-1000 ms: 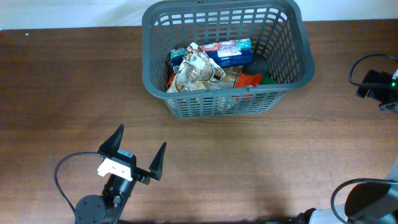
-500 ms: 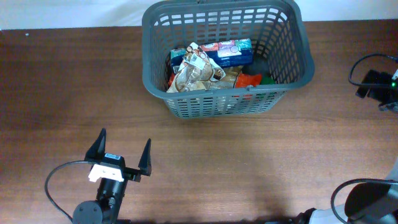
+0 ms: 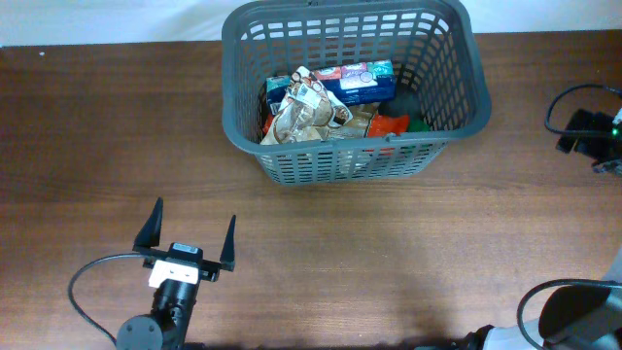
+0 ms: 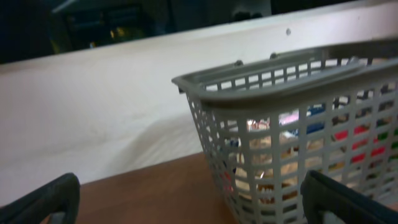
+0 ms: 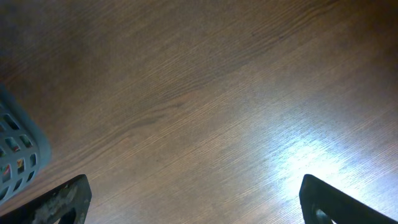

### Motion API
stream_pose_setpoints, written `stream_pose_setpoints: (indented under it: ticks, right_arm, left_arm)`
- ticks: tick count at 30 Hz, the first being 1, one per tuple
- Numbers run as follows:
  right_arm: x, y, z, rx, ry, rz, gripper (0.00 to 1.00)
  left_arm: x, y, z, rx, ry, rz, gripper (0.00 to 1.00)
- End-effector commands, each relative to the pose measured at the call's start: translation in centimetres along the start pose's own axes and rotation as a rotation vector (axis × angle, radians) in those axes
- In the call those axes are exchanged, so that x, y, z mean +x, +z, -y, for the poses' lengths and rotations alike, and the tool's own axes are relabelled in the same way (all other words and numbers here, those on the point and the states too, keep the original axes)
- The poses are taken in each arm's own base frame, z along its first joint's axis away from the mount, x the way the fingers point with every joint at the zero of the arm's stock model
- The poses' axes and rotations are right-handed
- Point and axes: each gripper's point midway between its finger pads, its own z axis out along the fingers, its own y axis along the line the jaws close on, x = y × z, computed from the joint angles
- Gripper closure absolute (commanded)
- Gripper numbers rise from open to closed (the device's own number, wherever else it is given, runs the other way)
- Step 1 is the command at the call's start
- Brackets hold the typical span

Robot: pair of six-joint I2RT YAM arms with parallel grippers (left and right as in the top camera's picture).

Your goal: Pack container

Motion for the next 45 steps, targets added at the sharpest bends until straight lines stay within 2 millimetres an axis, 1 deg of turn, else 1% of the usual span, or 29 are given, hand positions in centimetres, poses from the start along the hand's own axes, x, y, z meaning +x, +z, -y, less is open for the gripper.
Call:
stream_pose_setpoints:
  ticks: [1,4,10,14,16,17,20,45]
  right_arm:
    - [0.0,0.2,0.2,0.000,0.013,-0.003,0.01]
    - [0.0,0.2,0.2,0.000,0.013,-0.003,0.01]
    - [0.0,0.2,0.2,0.000,0.013,-0.003,0.01]
    - [0.0,0.2,0.2,0.000,0.013,-0.003,0.01]
    - [0.0,0.2,0.2,0.000,0.013,-0.003,0.01]
    - [0.0,0.2,0.2,0.000,0.013,-0.003,0.01]
    - [0.0,0.2,0.2,0.000,0.013,-0.003,0.01]
    - [0.0,0.2,0.2,0.000,0.013,-0.003,0.01]
  left_arm:
    - [2.2,0.2,0.0,-0.010,0.035,-0.006,0.01]
    - [3.0,0.3,0.2,-0.009,0.036,0.002,0.01]
    - [4.8,0.3,0.2,-0.010,0.024,-0.068,0.01]
    - [7.0,0.0,0.6,0.005,0.008,-0.159,0.01]
    - [8.5,-0.2,0.9,0.015,-0.003,-0.217,0.01]
    - [8.7,-0.3,0.8,0.010,-0.004,-0.227,0.00]
    - [8.8,-0.3,0.2,-0.023,-0.001,-0.234,0.01]
    - [8.8,-0.3,0.3,-0.019,-0.001,-0.233,0.01]
